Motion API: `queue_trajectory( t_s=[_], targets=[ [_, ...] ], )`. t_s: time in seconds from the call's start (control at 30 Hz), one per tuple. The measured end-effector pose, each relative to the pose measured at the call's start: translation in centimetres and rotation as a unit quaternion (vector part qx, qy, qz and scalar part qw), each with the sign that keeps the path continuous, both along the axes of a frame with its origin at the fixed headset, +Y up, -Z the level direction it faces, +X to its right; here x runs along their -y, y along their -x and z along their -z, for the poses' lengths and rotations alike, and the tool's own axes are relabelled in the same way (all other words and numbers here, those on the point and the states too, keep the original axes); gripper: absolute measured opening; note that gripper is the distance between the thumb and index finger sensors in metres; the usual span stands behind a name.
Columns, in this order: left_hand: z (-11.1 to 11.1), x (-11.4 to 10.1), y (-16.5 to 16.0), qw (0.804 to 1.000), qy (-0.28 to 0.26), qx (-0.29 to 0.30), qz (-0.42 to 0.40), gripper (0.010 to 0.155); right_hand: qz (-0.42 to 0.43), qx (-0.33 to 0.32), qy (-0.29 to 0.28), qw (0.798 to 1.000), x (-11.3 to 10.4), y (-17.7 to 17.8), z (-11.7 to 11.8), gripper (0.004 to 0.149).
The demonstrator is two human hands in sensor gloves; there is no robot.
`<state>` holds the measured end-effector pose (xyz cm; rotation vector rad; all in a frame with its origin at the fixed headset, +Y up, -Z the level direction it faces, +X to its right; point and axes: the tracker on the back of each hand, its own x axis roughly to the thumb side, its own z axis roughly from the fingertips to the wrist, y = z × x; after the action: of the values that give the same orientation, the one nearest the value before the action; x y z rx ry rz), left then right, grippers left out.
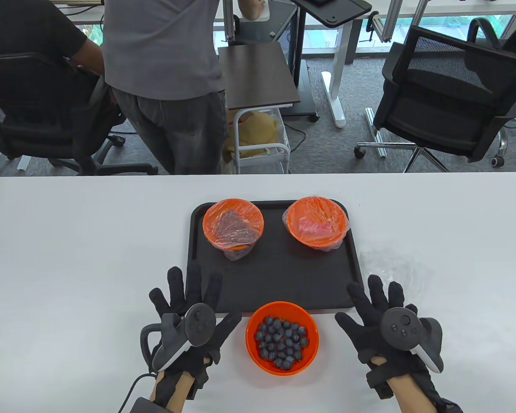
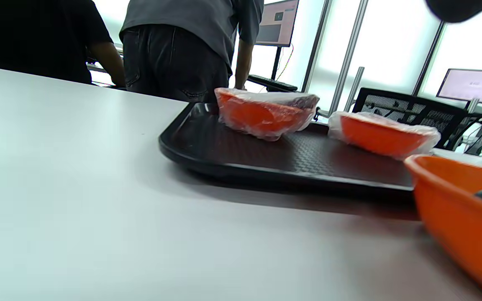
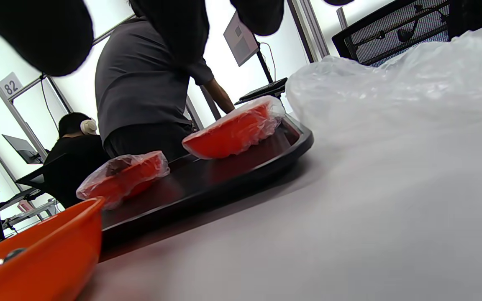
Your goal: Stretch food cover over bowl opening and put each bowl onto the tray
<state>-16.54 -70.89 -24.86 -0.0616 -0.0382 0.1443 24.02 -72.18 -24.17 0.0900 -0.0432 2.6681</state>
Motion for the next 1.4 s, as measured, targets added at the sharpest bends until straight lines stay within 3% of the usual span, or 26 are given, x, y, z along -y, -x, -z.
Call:
queue_trajectory(
  t_s=[0.27,0.4,0.7,0.77,1.0,1.4],
  targets=[
    [0.4,0.9,0.4,0.999,0.035,-0.028,-0.007,0.093,-0.001,0.081,-0.053,0.995,-2.3,-2.8,0.0,0.088],
    [0.7,1.6,0.9,0.997,0.061,-0.036,-0.037,0.093,-0.002,0.093,-0.023,0.995,-2.3,-4.2,0.9,0.094],
    [1.1,2.2,1.5,0.996,0.073,-0.052,-0.019,0.093,0.009,0.147,0.008,0.989,-1.6,-6.0,3.9,0.09],
    [1.2,2.4,1.4,0.995,0.078,-0.053,-0.019,0.092,0.007,0.154,0.005,0.988,-1.2,-5.8,5.0,0.089],
    [1.2,2.8,1.3,0.994,0.088,-0.059,-0.004,0.092,-0.024,0.207,0.073,0.975,1.7,-5.2,8.9,0.088],
    [1.3,3.0,1.5,0.993,0.098,-0.065,0.007,0.092,-0.107,0.242,0.08,0.961,4.0,-4.3,10.5,0.067]
  ],
)
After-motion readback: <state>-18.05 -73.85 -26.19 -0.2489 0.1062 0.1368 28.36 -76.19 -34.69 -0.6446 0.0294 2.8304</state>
